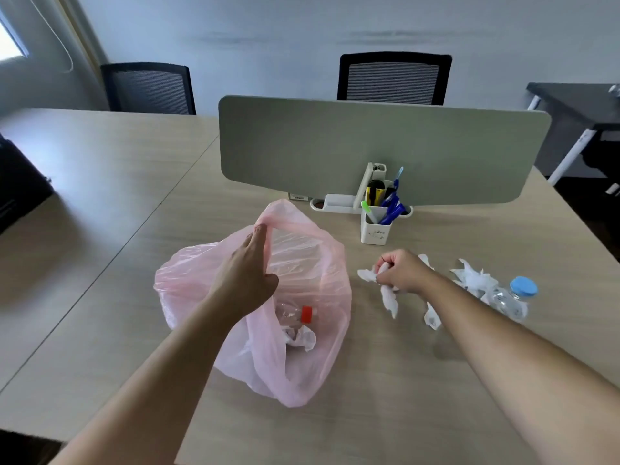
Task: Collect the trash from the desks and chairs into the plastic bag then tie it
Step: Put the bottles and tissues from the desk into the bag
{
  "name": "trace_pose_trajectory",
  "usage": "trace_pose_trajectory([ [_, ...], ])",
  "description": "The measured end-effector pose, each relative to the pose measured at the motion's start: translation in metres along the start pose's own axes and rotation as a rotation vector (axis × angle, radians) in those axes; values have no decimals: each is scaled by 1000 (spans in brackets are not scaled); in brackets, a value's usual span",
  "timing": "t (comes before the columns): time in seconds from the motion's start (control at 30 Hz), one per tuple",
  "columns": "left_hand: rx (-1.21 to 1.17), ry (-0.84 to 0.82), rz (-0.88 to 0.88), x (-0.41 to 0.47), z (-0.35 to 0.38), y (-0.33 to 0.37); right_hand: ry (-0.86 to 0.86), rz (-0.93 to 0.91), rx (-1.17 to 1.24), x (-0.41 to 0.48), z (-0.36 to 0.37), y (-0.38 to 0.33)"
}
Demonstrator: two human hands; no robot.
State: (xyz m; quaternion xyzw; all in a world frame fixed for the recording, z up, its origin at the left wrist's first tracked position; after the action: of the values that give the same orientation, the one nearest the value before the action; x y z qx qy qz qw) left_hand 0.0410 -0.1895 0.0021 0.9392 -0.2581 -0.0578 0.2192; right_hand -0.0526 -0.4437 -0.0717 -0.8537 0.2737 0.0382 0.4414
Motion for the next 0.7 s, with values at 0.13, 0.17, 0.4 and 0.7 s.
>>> trace_pose_trajectory([
  [0.13, -34, 28, 31, -10, -11, 9, -121, -48, 475, -25, 4, -56],
  [0.17, -40, 33, 34, -13, -14, 11, -131, -52, 554, -29, 10, -67],
  [0.4, -59, 46, 28, -34, -28, 9, -520, -165, 432, -74, 128, -106],
  [0.7, -59, 10, 3, -34, -17, 22, -5, -201, 13, -48, 18, -47],
])
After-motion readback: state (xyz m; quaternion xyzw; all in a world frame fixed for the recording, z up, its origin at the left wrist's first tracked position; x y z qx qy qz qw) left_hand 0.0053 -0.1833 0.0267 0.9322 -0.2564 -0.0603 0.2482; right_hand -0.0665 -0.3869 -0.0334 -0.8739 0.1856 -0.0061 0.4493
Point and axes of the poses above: each hand's wrist, its own x-axis towards the middle knuckle, its own z-axis out of the palm, y = z × x, the point moved 6 cm from there along x, towards the middle knuckle, and after that the axes turned 3 degrees about -z, right-handed, at the moved point
